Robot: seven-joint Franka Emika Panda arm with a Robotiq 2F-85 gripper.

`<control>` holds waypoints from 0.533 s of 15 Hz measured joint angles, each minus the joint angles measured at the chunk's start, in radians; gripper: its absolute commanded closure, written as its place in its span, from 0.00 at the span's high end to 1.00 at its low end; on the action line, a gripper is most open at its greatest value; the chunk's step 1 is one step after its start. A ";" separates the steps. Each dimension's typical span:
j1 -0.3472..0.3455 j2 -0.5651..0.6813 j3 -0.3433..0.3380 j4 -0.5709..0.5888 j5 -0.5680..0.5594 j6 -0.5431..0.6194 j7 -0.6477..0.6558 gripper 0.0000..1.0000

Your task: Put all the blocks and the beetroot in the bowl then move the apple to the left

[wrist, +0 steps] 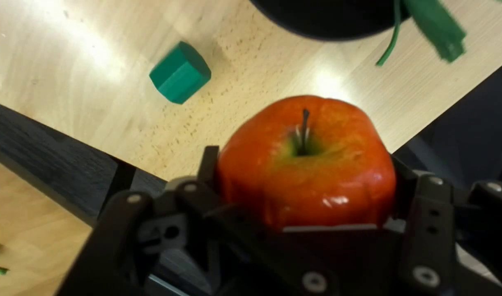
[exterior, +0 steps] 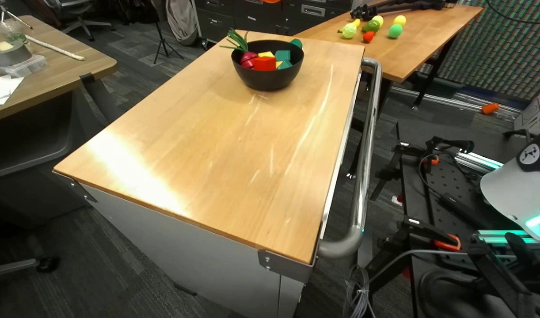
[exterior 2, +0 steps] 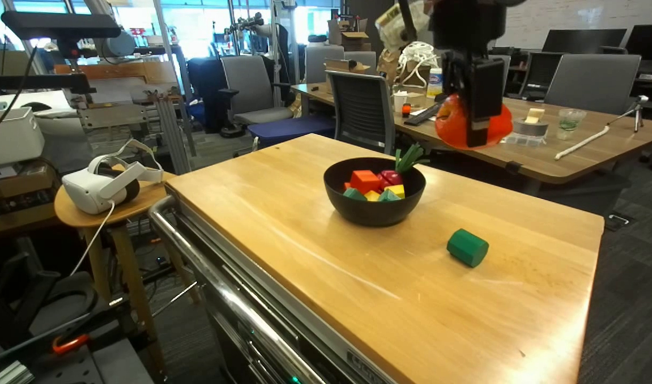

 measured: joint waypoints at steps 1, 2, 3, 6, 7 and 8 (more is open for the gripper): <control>0.010 -0.052 0.014 -0.052 -0.004 0.000 -0.030 0.59; 0.020 -0.101 0.031 -0.104 -0.009 0.000 -0.052 0.59; 0.031 -0.145 0.050 -0.152 -0.021 0.001 -0.063 0.59; 0.063 -0.256 0.124 -0.265 -0.051 0.004 -0.073 0.59; 0.076 -0.288 0.152 -0.290 -0.052 0.007 -0.074 0.59; 0.089 -0.317 0.183 -0.309 -0.053 0.012 -0.074 0.59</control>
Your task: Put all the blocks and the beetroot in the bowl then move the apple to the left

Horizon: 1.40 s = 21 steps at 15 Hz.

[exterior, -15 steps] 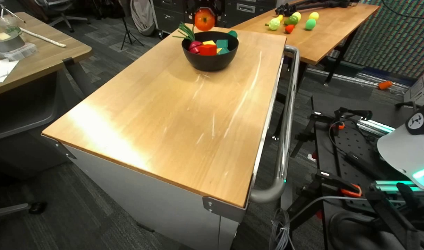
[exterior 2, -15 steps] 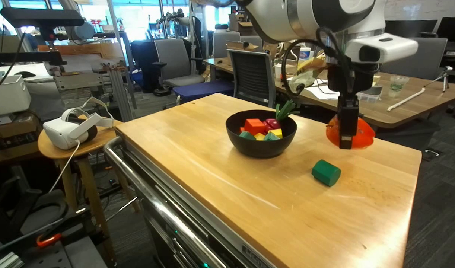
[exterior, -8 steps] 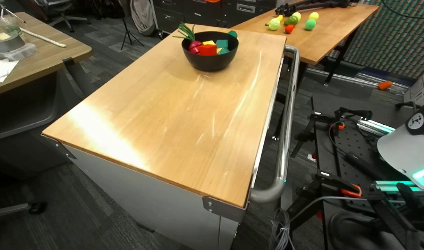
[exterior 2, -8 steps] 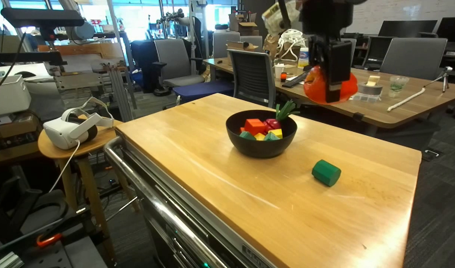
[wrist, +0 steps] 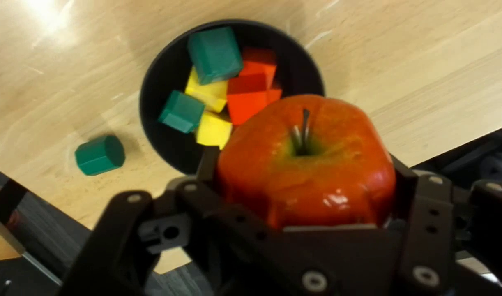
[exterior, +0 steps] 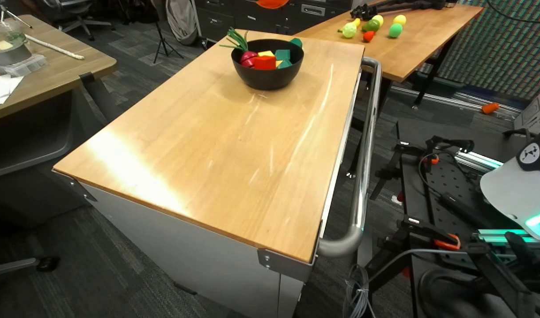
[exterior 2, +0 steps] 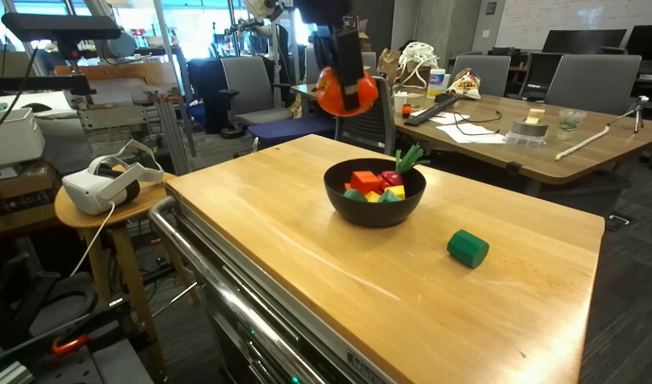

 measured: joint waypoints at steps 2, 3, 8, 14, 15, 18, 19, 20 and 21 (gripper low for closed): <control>0.030 -0.043 0.057 -0.014 0.020 -0.001 -0.003 0.59; 0.046 -0.054 0.082 -0.012 0.040 -0.001 -0.007 0.59; 0.075 -0.011 0.188 0.014 0.021 0.005 0.053 0.59; 0.105 0.211 0.226 0.103 -0.172 0.008 0.191 0.59; 0.116 0.249 0.224 0.124 -0.183 0.007 0.199 0.59; 0.156 0.344 0.208 0.186 -0.185 0.006 0.208 0.59; 0.170 0.369 0.200 0.204 -0.185 0.006 0.213 0.59; 0.185 0.392 0.188 0.220 -0.194 0.006 0.224 0.59; 0.200 0.414 0.175 0.235 -0.207 0.006 0.238 0.59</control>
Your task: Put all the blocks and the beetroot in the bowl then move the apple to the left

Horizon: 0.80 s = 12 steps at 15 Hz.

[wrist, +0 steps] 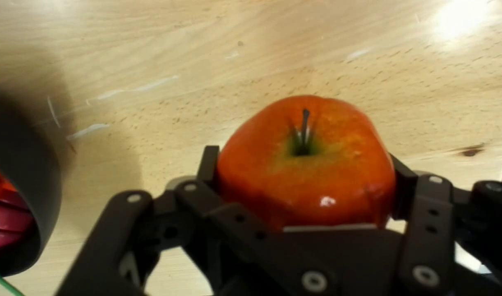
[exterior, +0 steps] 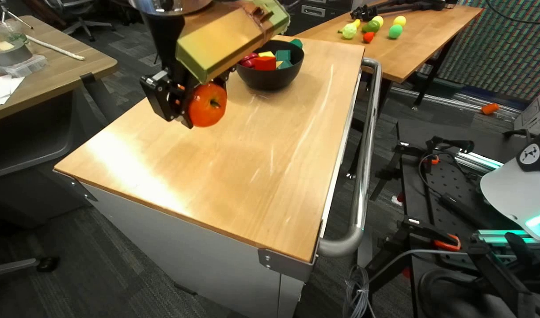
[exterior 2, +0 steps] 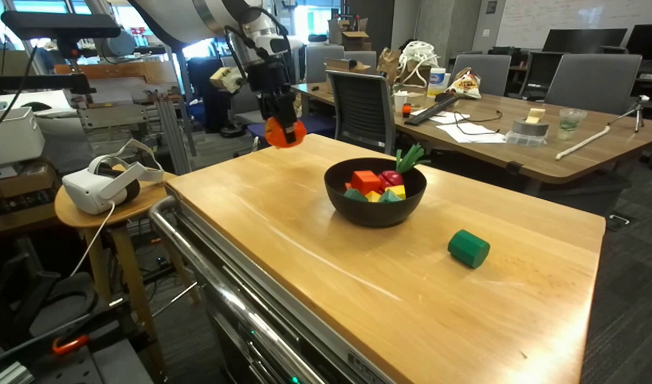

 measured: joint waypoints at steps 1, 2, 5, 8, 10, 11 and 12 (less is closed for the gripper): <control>0.014 0.022 -0.014 0.013 -0.013 0.000 0.013 0.59; 0.027 0.045 -0.029 0.027 -0.024 0.000 0.027 0.59; 0.055 0.105 -0.064 0.061 -0.031 0.000 0.047 0.59; 0.069 0.143 -0.087 0.090 -0.031 -0.004 0.051 0.98; 0.075 0.148 -0.097 0.102 -0.031 -0.008 0.052 1.00; 0.076 0.148 -0.098 0.105 -0.031 -0.009 0.052 1.00; 0.077 0.145 -0.098 0.109 -0.031 -0.012 0.052 1.00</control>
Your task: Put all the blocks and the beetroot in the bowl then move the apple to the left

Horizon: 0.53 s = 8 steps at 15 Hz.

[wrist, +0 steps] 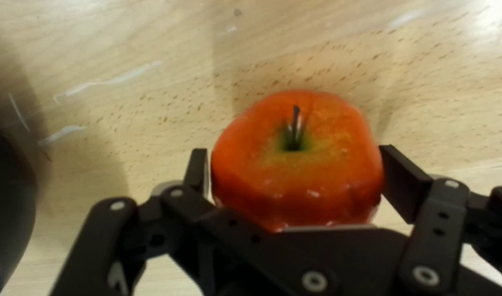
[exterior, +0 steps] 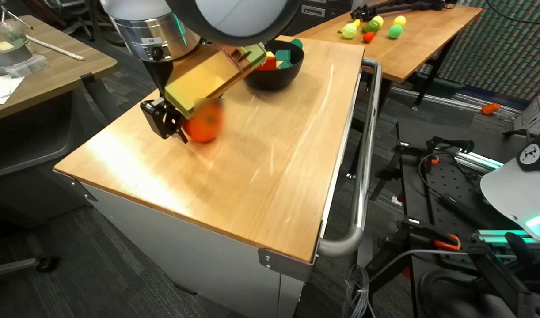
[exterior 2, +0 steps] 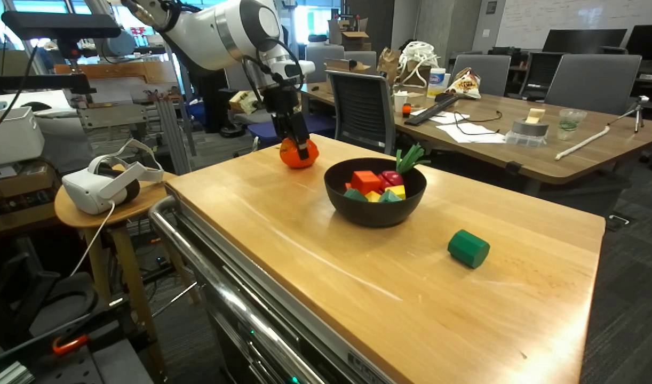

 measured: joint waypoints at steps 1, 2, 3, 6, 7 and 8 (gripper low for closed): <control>0.003 -0.007 0.000 0.003 0.000 -0.005 -0.001 1.00; 0.007 -0.021 0.000 0.002 0.000 -0.011 -0.002 1.00; 0.014 -0.046 0.001 -0.002 0.000 -0.020 -0.006 1.00; 0.031 -0.176 0.003 -0.049 -0.034 -0.059 -0.018 1.00; 0.031 -0.231 0.003 -0.077 -0.067 -0.060 -0.015 1.00; 0.028 -0.285 0.003 -0.108 -0.101 -0.060 -0.012 1.00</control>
